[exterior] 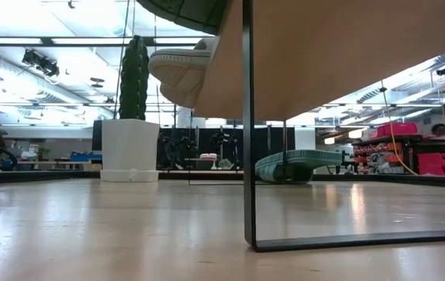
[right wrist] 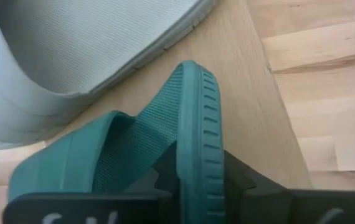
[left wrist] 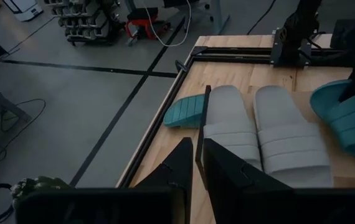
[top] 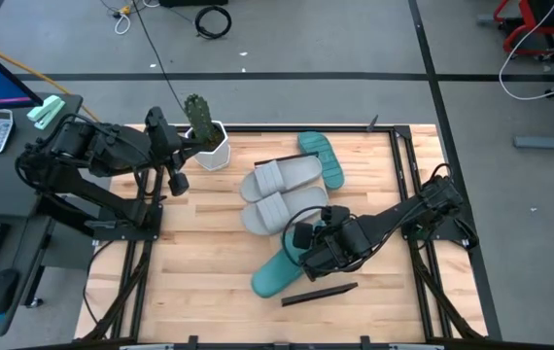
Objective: Pick and place slides into the shelf
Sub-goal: Put the bottom green slipper on the shelf
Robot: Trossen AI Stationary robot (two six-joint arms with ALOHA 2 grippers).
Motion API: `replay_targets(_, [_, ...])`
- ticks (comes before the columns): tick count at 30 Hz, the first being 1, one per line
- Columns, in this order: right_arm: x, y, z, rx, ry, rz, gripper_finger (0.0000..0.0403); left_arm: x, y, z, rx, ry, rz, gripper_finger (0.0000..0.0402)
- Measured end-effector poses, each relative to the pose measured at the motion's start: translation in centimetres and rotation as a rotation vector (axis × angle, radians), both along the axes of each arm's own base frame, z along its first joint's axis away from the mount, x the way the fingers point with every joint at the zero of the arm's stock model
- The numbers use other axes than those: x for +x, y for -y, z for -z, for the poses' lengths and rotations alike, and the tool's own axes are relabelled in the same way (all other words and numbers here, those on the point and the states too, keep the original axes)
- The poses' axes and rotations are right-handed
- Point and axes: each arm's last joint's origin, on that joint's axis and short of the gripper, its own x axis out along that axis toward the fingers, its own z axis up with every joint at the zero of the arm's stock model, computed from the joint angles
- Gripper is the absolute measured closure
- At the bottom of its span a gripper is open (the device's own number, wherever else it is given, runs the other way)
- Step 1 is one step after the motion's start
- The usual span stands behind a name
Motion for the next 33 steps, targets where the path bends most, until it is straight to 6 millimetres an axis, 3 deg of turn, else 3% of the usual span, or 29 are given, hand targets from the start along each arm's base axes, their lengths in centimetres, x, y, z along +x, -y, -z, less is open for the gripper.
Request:
replay_targets(14, [-0.7,0.0,-0.5,0.092,-0.054,-0.008,0.0228,0.0,0.0,0.0,0.019,-0.012,0.011,0.0366])
replay_targets(21, [-2.3,0.0,-1.6,0.14,-0.11,-0.022,0.0233,0.0,0.0,0.0,0.02,-0.013,0.011,0.0362])
replay_targets(33, [-3.1,-0.4,-2.5,0.112,-0.068,-0.063,0.0263,-0.1,0.0,0.1,0.029,-0.031,0.015,0.0374])
